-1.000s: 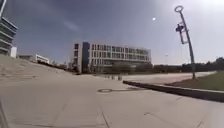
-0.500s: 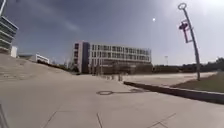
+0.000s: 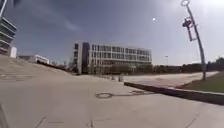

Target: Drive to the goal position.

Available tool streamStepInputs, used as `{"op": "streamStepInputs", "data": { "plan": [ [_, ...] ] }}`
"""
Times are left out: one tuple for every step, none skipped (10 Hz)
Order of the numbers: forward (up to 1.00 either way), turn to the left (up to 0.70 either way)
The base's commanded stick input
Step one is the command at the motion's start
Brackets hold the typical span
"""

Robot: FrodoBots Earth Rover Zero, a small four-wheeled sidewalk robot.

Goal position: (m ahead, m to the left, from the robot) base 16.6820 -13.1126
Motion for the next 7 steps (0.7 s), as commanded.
{"op": "streamStepInputs", "data": {
  "plan": [
    [0.7,0.0],
    [0.7,0.0],
    [0.7,0.0],
    [0.7,0.0],
    [0.7,0.0],
    [0.7,0.0],
    [0.7,0.0]
  ]
}}
